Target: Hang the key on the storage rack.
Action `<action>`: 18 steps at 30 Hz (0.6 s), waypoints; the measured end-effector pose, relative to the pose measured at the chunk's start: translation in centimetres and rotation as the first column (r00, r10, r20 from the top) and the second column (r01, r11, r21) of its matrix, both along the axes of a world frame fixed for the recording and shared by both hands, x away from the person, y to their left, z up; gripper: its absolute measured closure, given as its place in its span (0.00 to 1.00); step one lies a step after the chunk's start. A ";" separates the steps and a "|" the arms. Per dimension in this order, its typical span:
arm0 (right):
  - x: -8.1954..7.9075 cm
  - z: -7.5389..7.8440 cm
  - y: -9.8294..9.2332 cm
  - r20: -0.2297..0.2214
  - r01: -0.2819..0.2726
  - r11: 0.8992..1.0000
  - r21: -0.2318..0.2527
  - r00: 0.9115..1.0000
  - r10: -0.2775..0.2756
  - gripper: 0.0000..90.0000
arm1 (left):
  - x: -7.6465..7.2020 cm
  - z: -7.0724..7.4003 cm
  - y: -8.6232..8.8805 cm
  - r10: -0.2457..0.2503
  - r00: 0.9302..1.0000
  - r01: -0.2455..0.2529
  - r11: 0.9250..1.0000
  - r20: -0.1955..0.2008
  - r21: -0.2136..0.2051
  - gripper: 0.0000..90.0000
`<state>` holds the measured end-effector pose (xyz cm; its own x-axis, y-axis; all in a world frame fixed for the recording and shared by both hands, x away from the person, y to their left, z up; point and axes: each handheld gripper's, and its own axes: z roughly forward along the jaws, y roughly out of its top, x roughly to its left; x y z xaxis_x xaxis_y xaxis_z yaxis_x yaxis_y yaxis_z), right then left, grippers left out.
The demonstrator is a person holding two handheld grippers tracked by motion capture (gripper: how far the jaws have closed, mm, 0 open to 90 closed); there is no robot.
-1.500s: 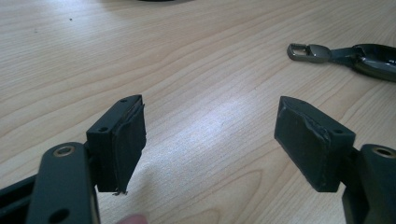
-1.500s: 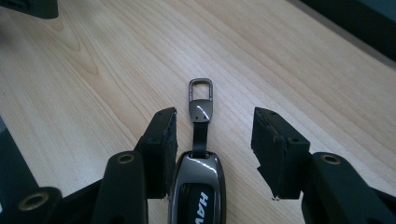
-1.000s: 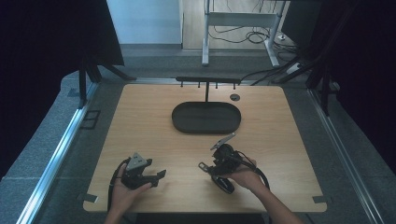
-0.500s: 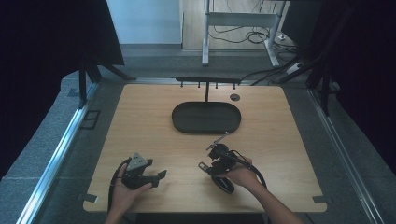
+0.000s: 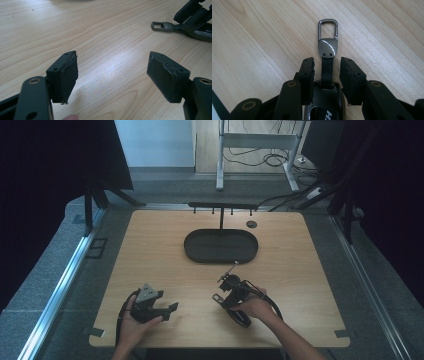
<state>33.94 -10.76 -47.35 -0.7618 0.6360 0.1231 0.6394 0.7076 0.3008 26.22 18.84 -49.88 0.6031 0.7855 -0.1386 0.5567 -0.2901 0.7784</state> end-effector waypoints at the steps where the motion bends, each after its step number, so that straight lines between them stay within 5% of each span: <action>1: 0.0 0.0 0.0 0.000 0.000 1.000 0.000 1.000 0.000 0.71 | 0.0 0.0 0.0 -0.001 1.000 0.001 1.000 -0.001 0.000 0.28; 18: 0.1 -0.6 1.1 0.011 -0.012 0.997 -0.081 1.000 0.013 0.77 | -0.1 0.1 0.2 0.003 1.000 -0.003 1.000 0.008 -0.010 0.28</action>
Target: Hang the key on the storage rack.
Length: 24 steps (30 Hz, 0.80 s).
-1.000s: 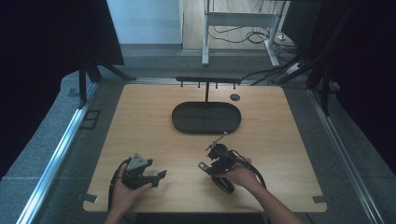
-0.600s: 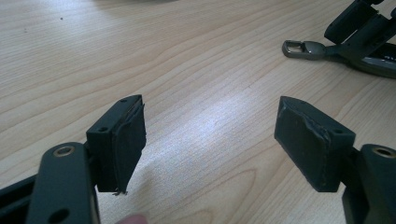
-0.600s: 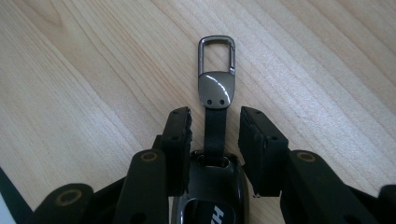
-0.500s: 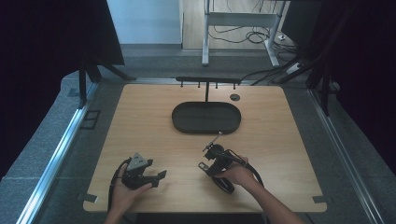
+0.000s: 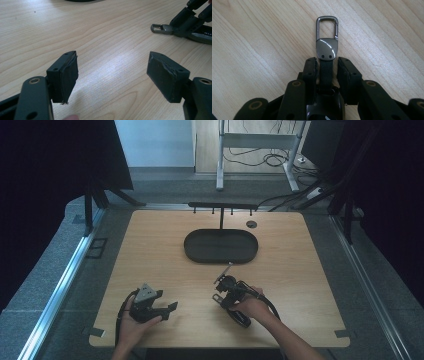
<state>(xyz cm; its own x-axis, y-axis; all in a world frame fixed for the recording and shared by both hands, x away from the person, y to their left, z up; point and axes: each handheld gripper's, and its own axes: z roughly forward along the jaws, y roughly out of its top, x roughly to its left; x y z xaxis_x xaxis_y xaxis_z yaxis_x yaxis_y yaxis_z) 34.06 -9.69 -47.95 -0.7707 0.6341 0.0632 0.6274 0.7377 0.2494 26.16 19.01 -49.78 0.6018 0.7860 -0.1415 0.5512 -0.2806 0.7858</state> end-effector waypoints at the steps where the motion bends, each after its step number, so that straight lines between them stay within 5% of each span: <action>1: 0.0 0.0 0.0 0.004 -0.002 1.000 -0.003 1.000 0.002 0.78 | 0.0 0.0 0.0 -0.001 1.000 0.001 1.000 0.000 0.001 0.28; 24: -0.6 0.0 0.1 0.042 0.026 1.000 -0.016 0.999 -0.026 0.88 | 0.0 -0.2 -0.5 -0.011 1.000 0.011 1.000 -0.004 0.017 0.28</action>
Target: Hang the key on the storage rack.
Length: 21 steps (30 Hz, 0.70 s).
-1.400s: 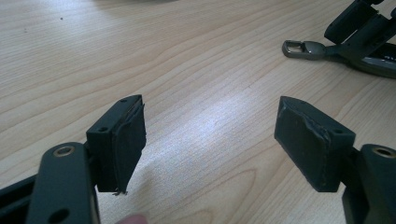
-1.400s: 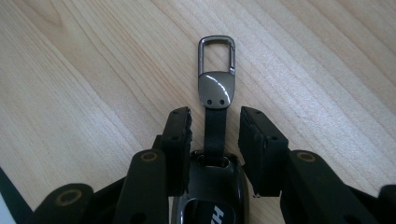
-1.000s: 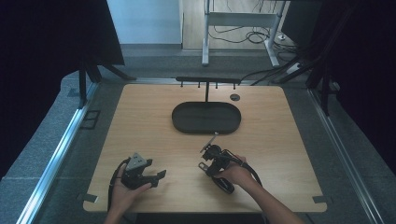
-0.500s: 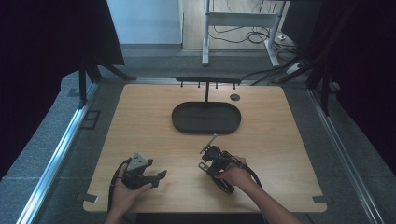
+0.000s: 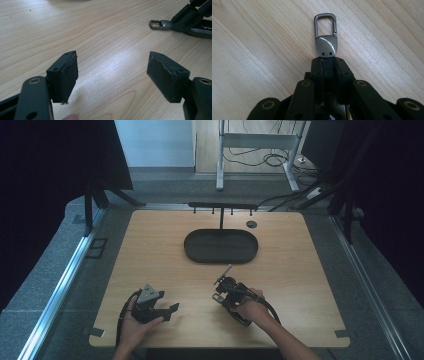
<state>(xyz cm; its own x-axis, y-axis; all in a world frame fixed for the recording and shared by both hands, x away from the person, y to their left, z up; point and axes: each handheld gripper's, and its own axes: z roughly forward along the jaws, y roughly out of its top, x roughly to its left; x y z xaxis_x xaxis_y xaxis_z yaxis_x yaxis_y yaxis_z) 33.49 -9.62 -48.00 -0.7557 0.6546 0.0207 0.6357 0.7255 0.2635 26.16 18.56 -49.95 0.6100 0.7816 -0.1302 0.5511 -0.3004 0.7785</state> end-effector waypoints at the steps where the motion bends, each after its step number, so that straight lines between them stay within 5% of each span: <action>1: 0.0 0.0 0.0 0.000 0.000 1.000 0.000 1.000 0.000 0.88 | 0.0 0.0 0.0 0.000 1.000 0.000 1.000 0.000 0.000 0.28; 21: -0.2 -0.1 -0.3 0.014 0.003 1.000 0.025 1.000 -0.003 0.89 | 0.0 -0.2 -0.3 -0.008 1.000 0.008 1.000 -0.004 0.007 0.28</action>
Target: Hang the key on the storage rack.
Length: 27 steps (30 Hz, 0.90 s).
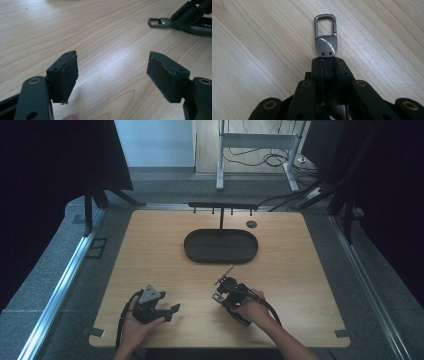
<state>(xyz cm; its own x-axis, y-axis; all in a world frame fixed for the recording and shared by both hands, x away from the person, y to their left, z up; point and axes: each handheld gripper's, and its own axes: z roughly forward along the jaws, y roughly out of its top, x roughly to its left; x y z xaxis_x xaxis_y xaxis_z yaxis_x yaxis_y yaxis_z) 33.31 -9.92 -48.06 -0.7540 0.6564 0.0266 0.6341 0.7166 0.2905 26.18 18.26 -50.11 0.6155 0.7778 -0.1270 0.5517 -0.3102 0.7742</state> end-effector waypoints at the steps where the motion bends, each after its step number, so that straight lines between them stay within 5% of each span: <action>1: 0.0 0.0 0.0 0.000 0.000 1.000 0.000 1.000 0.000 0.89 | 0.0 0.0 0.0 0.001 1.000 -0.001 1.000 0.000 0.001 0.28; 27: -0.9 0.4 -1.6 0.062 0.008 0.994 0.107 0.998 -0.015 0.90 | 0.0 0.0 0.0 0.002 1.000 -0.002 1.000 0.001 0.001 0.28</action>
<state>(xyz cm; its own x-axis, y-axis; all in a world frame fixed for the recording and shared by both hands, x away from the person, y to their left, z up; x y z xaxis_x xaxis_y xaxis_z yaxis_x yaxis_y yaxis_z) 32.44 -11.50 -47.64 -0.7487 0.6611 0.0500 0.6203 0.6720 0.4045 26.20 18.29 -50.12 0.6144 0.7788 -0.1259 0.5515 -0.3099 0.7745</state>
